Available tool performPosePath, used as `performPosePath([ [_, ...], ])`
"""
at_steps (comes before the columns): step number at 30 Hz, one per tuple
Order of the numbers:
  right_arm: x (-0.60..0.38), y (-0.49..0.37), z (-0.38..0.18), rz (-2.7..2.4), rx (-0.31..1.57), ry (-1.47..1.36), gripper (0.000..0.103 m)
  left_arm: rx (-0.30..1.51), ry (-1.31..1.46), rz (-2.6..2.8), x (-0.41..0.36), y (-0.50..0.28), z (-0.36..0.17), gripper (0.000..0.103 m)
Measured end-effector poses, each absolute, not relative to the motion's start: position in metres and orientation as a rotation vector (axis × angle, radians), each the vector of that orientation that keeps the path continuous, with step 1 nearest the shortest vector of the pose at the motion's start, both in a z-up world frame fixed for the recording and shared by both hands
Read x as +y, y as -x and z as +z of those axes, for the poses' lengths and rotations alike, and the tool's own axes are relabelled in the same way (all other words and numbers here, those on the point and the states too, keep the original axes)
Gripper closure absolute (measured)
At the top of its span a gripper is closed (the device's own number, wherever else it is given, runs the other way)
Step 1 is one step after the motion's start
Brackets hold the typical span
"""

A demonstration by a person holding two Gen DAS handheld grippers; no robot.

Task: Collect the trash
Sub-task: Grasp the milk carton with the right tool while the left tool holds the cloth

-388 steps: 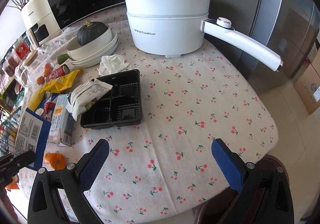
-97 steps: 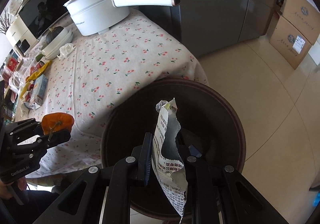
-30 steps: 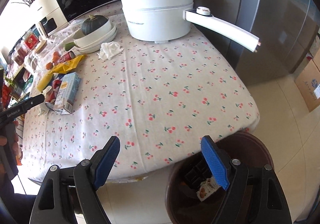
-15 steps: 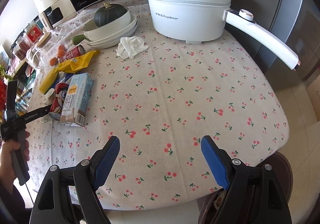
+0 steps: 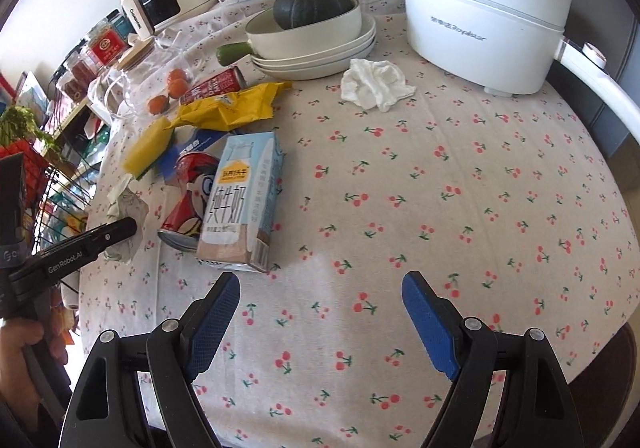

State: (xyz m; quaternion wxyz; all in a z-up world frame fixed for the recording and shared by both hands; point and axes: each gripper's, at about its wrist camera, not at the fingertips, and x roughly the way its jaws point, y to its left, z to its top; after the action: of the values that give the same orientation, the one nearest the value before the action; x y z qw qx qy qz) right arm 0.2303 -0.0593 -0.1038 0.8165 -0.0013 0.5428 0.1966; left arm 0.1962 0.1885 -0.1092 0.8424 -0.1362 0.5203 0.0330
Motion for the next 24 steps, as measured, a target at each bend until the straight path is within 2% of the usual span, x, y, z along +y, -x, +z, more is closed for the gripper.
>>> performPosePath([
  [5, -0.016, -0.23, -0.122, 0.484, 1.144, 0.039, 0.019, 1.094, 0.291, 0.055, 0.2, -0.182, -0.105, 0.074],
  [8, -0.002, -0.233, -0.133, 0.493, 1.136, 0.056, 0.024, 1.095, 0.299, 0.045, 0.203, -0.18, -0.104, 0.074],
  [10, 0.002, -0.235, -0.139, 0.503, 1.141, 0.051, 0.036, 1.095, 0.307, 0.039, 0.203, -0.179, -0.104, 0.074],
  [11, 0.002, -0.236, -0.141, 0.511, 1.146, 0.048, 0.039, 1.096, 0.312, 0.036, 0.202, -0.179, -0.104, 0.074],
  [12, 0.002, -0.237, -0.144, 0.52, 1.15, 0.046, 0.049, 1.098, 0.318, 0.032, 0.201, -0.18, -0.104, 0.074],
  [24, -0.067, -0.218, -0.12, 0.431, 1.191, 0.112, 0.051, 1.099, 0.301, -0.032, 0.17, -0.184, -0.099, 0.074],
])
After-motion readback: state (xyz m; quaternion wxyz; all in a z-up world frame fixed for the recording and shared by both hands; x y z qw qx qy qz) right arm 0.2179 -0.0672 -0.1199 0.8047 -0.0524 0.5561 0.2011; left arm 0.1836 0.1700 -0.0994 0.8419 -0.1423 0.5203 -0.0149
